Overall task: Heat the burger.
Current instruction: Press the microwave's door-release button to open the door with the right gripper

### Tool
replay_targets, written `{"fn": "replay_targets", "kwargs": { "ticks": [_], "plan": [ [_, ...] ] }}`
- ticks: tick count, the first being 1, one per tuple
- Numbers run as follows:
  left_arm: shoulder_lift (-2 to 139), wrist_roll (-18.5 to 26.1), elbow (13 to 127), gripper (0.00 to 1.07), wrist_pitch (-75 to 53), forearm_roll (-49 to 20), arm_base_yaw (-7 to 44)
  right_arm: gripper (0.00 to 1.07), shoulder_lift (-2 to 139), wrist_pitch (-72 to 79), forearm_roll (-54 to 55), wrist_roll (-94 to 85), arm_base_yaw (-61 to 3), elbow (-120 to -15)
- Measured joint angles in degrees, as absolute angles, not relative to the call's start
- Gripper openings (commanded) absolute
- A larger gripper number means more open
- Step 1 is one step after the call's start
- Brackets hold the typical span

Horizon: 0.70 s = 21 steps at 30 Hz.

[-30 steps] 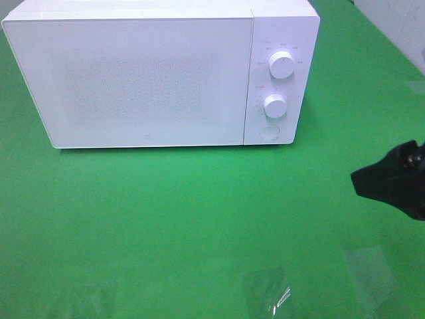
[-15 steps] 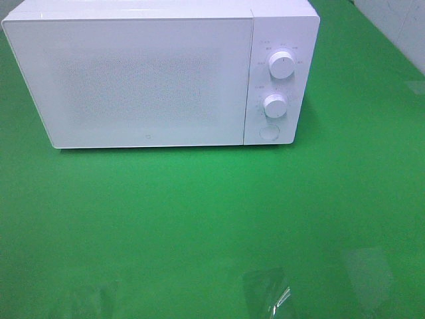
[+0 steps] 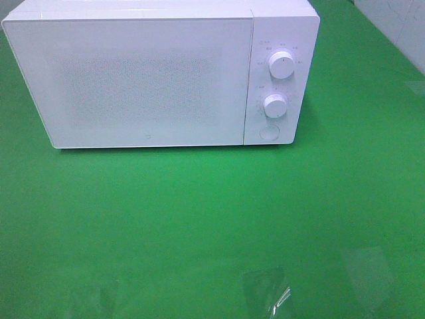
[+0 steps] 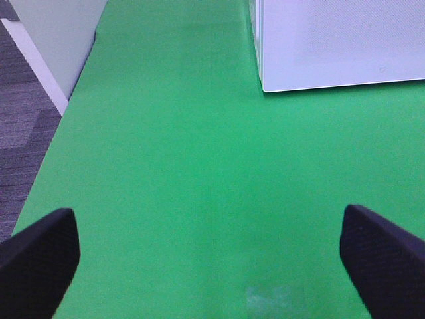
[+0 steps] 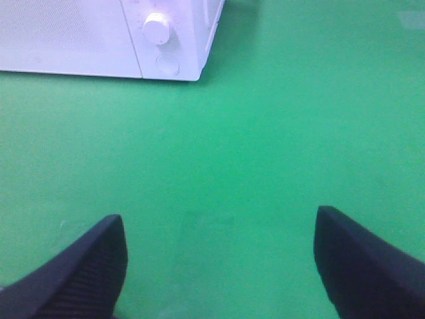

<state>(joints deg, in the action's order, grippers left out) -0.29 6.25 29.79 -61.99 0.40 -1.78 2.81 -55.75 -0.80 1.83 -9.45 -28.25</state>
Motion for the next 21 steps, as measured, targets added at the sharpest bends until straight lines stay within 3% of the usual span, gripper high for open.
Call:
{"fn": "replay_targets", "kwargs": {
  "ticks": [3,21],
  "plan": [
    [-0.3,6.2,29.8,1.0,-62.0,0.4,-1.8,0.75,-0.2,-55.6,-0.8,1.8,-6.4,-28.2],
    [-0.3,6.3,29.8,1.0,-62.0,0.4,-1.8,0.73,-0.2,-55.6,-0.8,1.8,-5.9,-28.2]
  ]
}}
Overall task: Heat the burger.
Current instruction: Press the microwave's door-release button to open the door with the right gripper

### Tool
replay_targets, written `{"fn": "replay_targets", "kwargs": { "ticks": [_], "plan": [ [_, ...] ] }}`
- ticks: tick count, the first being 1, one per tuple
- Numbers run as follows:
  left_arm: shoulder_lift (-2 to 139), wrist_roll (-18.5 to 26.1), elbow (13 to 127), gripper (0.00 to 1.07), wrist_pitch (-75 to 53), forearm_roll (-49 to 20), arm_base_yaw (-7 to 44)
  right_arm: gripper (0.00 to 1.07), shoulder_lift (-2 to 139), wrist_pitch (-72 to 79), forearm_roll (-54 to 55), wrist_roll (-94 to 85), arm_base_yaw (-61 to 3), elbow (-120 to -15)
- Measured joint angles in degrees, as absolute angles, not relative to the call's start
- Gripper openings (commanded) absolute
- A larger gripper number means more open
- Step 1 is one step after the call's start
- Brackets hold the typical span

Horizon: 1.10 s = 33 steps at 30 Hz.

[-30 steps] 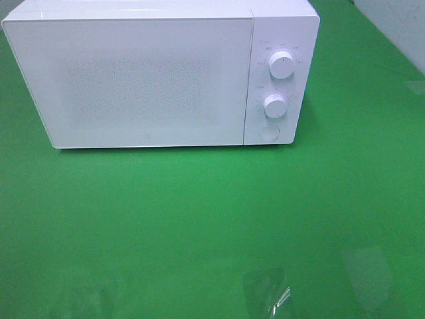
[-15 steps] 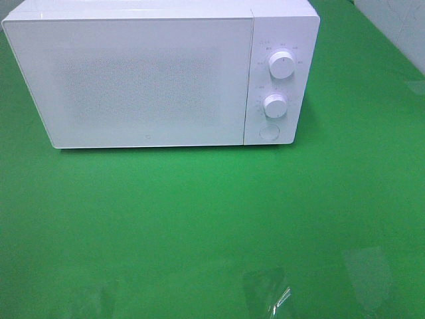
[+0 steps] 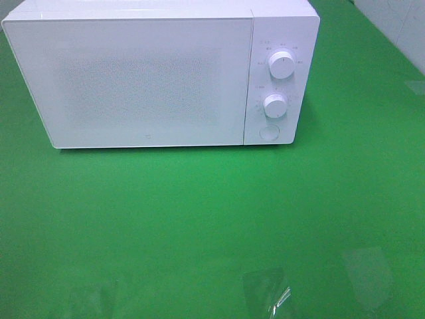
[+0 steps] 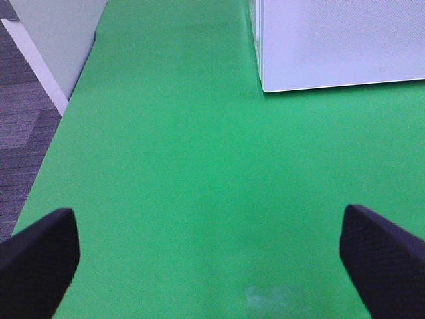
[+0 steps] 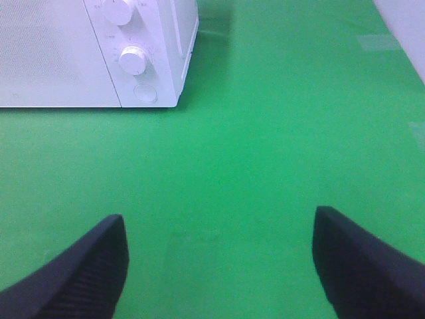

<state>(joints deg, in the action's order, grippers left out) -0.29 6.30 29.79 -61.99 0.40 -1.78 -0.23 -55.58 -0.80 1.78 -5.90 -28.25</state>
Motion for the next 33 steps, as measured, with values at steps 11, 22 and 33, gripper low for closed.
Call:
{"fn": "replay_targets", "kwargs": {
  "ticks": [11,22,33],
  "plan": [
    [-0.3,6.3,29.8,1.0,-62.0,0.4,-1.8,0.73,-0.2,-55.6,-0.8,1.8,-5.9,-28.2],
    [-0.3,6.3,29.8,1.0,-62.0,0.4,-1.8,0.73,7.6,-37.1,-2.3,1.8,-5.8,-29.3],
    [-0.3,6.3,29.8,1.0,-62.0,0.4,-1.8,0.73,23.4,-12.5,-2.3,1.7,-5.8,-29.3]
  ]
}}
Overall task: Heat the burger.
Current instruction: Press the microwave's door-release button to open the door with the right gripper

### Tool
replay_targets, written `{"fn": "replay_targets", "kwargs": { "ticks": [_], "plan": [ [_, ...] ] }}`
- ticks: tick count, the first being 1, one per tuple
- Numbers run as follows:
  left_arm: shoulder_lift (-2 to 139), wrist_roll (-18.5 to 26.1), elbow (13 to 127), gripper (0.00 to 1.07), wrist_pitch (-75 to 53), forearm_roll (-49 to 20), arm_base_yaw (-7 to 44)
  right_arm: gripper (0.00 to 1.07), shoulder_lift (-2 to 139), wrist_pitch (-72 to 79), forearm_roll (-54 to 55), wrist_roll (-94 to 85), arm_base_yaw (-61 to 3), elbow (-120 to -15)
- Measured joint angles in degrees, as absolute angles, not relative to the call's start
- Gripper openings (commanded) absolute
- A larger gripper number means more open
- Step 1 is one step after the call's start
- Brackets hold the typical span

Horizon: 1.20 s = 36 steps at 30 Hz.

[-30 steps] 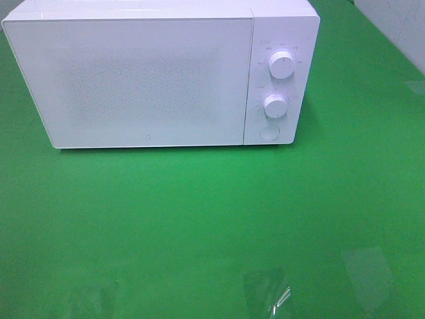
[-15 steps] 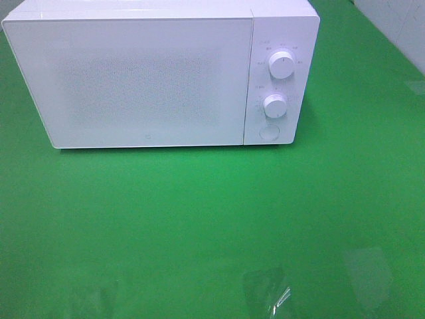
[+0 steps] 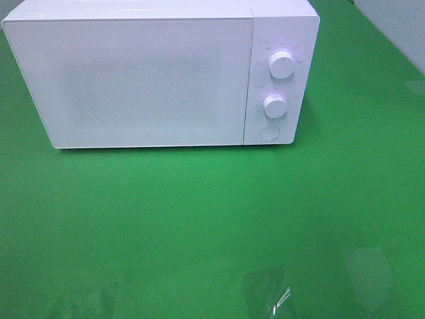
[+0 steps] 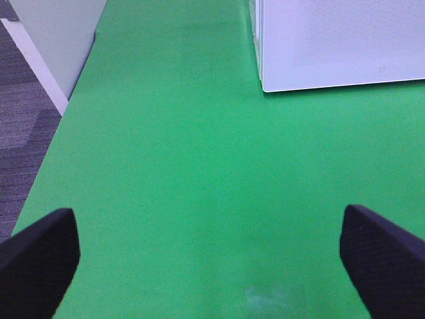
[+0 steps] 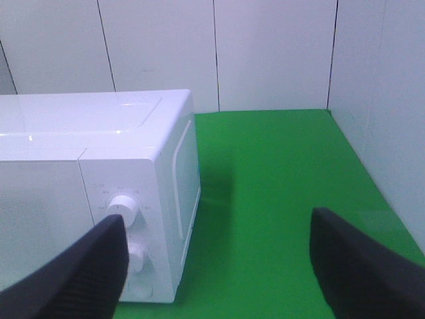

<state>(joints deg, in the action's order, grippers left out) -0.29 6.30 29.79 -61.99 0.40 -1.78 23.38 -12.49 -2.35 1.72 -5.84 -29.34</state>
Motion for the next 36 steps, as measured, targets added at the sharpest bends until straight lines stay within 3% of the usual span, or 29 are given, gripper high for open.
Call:
{"fn": "replay_targets", "kwargs": {
  "ticks": [11,13,21,36],
  "plan": [
    [-0.3,6.3,29.8,1.0,-62.0,0.4,-1.8,0.73,38.9,4.3,-2.3,1.8,-5.8,-28.8],
    [-0.3,6.3,29.8,1.0,-62.0,0.4,-1.8,0.73,43.5,14.2,-2.3,1.8,-5.8,-26.1],
    [-0.3,6.3,29.8,1.0,-62.0,0.4,-1.8,0.73,51.5,30.0,-2.2,1.8,-5.8,-20.7],
    [-0.3,6.3,29.8,1.0,-62.0,0.4,-1.8,0.73,72.9,56.4,5.4,-2.1,-5.8,-17.4]
  ]
}}
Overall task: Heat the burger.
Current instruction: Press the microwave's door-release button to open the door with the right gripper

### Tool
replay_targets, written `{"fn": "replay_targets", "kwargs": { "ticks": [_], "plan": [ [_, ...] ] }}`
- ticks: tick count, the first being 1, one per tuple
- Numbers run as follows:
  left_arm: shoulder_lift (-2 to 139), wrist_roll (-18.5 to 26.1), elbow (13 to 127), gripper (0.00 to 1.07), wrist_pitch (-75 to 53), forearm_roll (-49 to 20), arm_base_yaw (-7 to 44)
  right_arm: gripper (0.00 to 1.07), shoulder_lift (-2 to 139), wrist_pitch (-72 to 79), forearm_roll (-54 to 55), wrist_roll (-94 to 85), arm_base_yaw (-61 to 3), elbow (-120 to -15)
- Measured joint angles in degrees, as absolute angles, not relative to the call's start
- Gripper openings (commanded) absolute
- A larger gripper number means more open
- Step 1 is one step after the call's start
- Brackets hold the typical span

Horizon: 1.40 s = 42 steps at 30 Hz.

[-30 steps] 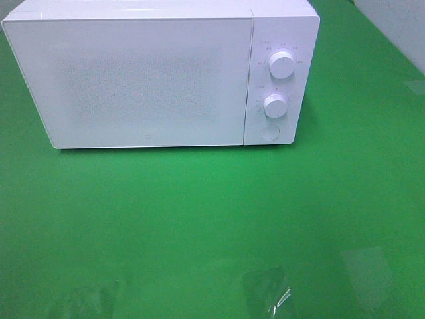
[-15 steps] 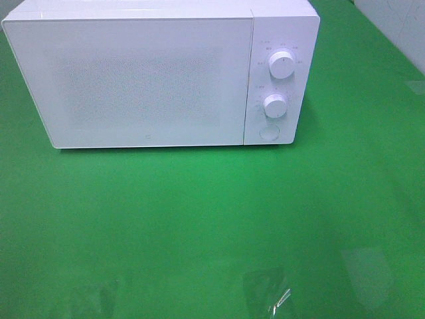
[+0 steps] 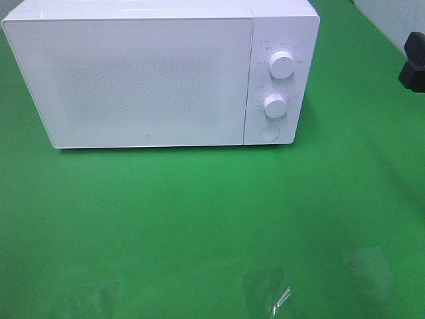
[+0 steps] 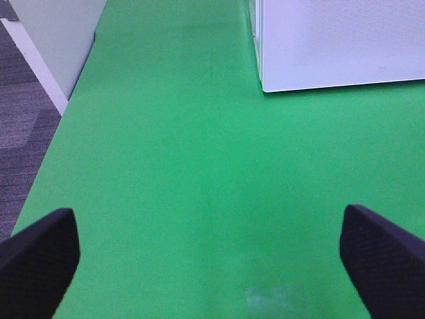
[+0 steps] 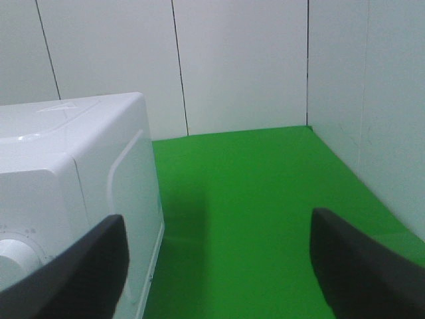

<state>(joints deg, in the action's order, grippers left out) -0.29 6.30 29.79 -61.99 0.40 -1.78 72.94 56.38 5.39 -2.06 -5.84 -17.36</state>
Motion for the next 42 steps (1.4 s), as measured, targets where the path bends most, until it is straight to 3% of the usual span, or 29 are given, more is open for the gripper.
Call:
{"fn": "replay_targets", "kwargs": {
  "ticks": [10,16,20,25,31,42],
  "plan": [
    [-0.3,6.3,29.8,1.0,-62.0,0.4,-1.8,0.73,83.7,67.9,7.2,-2.7,-5.8,-17.4],
    [-0.3,6.3,29.8,1.0,-62.0,0.4,-1.8,0.73,89.1,69.0,11.7,-3.8,-9.3,-17.4],
    [-0.3,6.3,29.8,1.0,-62.0,0.4,-1.8,0.73,94.2,69.0,19.7,-7.2,-18.7,-17.5],
    [-0.3,6.3,29.8,1.0,-62.0,0.4,-1.8,0.73,95.8,69.0,22.7,-7.4,-23.4,-17.5],
    [-0.3,6.3,29.8,1.0,-62.0,0.4,-1.8,0.73,99.1,69.0,30.9,-7.5,-35.1,-17.5],
    [-0.3,6.3,29.8,1.0,-62.0,0.4,-1.8,0.73,99.6,69.0,34.9,-7.1,-41.5,-20.4]
  ]
}}
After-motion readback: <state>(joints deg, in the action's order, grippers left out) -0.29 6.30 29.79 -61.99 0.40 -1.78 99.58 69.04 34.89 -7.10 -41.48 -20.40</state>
